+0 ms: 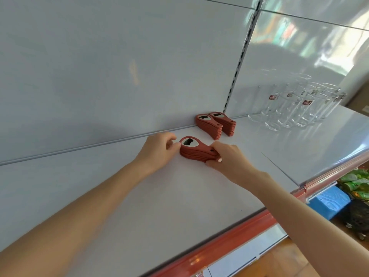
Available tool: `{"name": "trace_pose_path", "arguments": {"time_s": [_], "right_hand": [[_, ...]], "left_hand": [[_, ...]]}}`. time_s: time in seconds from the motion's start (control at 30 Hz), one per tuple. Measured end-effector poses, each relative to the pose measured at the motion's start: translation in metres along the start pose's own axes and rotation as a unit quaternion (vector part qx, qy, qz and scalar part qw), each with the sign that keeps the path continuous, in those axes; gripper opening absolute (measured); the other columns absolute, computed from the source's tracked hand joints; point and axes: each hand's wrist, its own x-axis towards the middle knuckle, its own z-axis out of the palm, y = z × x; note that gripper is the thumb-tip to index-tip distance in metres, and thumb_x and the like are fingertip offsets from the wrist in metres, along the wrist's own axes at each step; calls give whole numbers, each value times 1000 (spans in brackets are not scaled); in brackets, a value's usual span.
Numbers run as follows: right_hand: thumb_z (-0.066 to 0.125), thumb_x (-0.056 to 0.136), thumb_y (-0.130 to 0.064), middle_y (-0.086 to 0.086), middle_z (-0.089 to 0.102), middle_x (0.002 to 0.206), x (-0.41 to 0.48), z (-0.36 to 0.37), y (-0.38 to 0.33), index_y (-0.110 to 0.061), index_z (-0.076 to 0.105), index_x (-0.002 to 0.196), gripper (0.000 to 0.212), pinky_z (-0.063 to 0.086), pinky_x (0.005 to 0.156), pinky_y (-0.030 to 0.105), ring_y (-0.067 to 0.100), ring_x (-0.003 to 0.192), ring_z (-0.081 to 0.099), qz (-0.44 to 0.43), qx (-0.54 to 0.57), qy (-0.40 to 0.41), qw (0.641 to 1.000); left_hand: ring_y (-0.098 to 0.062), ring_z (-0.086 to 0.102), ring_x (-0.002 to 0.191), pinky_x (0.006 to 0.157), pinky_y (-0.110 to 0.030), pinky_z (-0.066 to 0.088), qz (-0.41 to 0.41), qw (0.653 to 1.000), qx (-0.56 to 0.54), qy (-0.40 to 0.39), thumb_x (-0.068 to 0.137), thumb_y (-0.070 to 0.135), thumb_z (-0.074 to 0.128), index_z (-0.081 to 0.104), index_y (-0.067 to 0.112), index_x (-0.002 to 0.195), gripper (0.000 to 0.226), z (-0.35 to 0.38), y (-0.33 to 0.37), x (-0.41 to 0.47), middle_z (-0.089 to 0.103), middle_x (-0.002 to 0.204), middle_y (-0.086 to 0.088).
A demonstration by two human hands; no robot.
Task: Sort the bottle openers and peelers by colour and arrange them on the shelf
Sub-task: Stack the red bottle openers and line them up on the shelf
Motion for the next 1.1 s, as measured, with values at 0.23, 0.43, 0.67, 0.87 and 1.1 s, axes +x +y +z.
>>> {"name": "trace_pose_path", "arguments": {"time_s": [0.23,0.43,0.67,0.87,1.1], "right_hand": [[53,87,-15,9,48,83,8,8,-14,-2,50,92,14,29,62,30,28,76,44,66,-23,33,997],[50,87,-7,19,55,89,43,12,-26,-6,41,85,10,30,66,31,38,96,55,95,-13,64,993],[54,91,-14,19,58,110,53,17,-23,-1,46,101,19,29,69,29,36,104,52,108,10,91,990],[54,91,-9,21,59,105,56,18,-20,-7,40,89,15,27,67,29,36,98,52,96,12,86,992],[60,88,-21,16,60,103,55,17,-16,0,49,102,27,34,67,32,33,96,53,91,30,92,991]], "left_hand": [[-33,45,116,97,-31,31,37,986,161,-26,93,31,44,56,1,119,42,-9,-28,-24,53,121,-17],[-35,50,110,94,-34,36,25,988,153,-8,80,43,30,63,-4,105,62,-7,-29,-29,58,110,-22],[-32,48,113,94,-32,34,18,990,139,-2,79,37,34,61,-2,106,55,-8,-28,-28,58,112,-18],[-33,50,110,92,-34,37,28,989,148,6,73,52,19,62,-1,104,75,-7,-28,-28,59,111,-18],[-33,49,111,93,-34,36,12,989,145,-1,79,38,35,62,-2,104,54,-8,-29,-28,58,112,-18]]}}
